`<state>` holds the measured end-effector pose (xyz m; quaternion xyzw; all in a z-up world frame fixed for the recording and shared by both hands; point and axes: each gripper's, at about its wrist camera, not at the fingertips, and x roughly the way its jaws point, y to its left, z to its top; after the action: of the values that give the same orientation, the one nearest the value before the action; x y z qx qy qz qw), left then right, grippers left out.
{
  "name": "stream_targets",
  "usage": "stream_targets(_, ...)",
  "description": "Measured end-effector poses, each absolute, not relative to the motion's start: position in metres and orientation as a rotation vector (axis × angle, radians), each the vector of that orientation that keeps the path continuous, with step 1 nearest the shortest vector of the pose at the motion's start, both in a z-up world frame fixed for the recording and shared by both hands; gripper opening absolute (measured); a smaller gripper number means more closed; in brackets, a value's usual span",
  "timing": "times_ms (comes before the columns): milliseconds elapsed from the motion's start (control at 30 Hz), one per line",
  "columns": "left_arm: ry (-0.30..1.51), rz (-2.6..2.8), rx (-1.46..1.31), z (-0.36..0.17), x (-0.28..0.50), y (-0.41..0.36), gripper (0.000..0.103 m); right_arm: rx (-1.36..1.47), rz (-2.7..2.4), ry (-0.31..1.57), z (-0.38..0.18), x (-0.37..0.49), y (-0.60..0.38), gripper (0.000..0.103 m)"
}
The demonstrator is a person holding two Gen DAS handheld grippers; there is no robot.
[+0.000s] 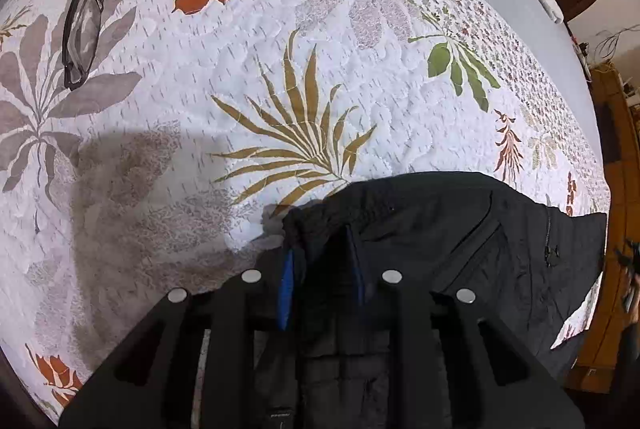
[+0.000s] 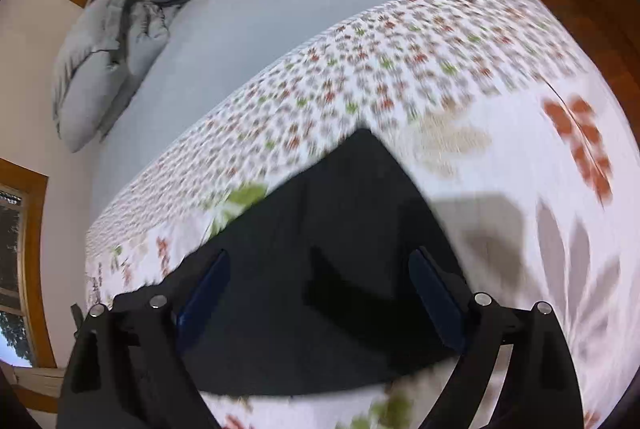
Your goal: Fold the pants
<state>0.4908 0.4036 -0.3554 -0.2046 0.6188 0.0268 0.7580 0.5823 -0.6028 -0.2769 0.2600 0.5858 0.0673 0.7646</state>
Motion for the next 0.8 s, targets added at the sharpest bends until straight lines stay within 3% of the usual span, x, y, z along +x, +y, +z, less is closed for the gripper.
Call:
stream_targets(367,1.361,0.094,-0.450,-0.362,0.496,0.397,0.022,0.357,0.158,1.432,-0.341,0.666,-0.582,0.091)
stream_targets(400,1.362,0.099,-0.444,-0.361,0.497,0.396,0.021,0.333,0.161,1.436,-0.342,0.667,-0.579,0.081)
stream_targets(500,1.359,0.118,-0.423,-0.357,0.497,0.391,0.016,0.360,0.186,1.439,-0.336,0.662,-0.584,0.021)
stream_targets(600,1.330,0.141,-0.406,-0.345,0.494,0.389,0.013,0.341,0.205,1.387,-0.315,0.652,-0.582,0.013)
stream_targets(800,1.211,0.136,-0.433,-0.297,0.481,0.388,0.012,0.359,0.209,1.285,-0.260,0.623,-0.593,0.011)
